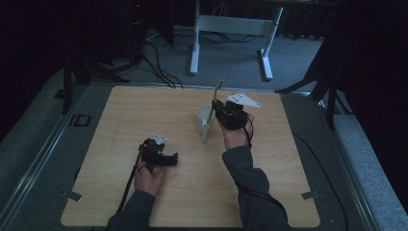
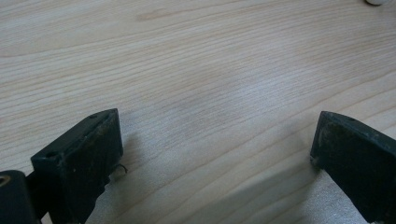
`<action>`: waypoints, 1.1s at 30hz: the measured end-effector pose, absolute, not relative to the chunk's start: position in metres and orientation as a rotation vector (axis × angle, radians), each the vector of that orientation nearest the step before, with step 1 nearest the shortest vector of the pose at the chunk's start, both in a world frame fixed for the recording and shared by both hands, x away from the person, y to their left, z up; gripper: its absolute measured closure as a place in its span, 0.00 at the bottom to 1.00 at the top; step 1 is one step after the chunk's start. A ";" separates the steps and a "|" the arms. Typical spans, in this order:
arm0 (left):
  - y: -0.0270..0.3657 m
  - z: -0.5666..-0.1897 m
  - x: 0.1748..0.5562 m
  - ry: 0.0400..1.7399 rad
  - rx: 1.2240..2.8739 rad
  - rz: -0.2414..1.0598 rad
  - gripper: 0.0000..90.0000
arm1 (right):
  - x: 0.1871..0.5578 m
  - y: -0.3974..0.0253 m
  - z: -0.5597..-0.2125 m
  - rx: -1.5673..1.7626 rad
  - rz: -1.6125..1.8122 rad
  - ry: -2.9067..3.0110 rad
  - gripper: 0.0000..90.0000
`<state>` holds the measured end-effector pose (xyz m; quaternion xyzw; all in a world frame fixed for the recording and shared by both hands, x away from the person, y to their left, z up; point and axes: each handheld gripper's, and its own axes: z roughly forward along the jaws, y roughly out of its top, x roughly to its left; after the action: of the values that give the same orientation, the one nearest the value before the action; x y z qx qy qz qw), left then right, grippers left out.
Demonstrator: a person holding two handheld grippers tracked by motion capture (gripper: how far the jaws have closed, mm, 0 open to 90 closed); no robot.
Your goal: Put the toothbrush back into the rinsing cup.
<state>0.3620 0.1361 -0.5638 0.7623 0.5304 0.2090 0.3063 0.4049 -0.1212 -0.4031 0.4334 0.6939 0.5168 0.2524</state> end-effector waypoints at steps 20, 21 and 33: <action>0.136 -0.564 0.362 1.404 2.018 0.552 0.03 | 0.405 -0.112 -0.411 1.152 1.376 1.913 0.91; 0.136 -0.564 0.362 1.404 2.018 0.552 0.03 | 0.405 -0.112 -0.412 1.149 1.371 1.915 0.91; 0.136 -0.564 0.362 1.404 2.018 0.552 0.03 | 0.403 -0.109 -0.423 1.143 1.342 1.942 0.90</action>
<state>0.3620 0.1361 -0.5637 0.7624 0.5305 0.2087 0.3061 0.4032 -0.1092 -0.4233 0.4211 0.7158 0.4945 0.2564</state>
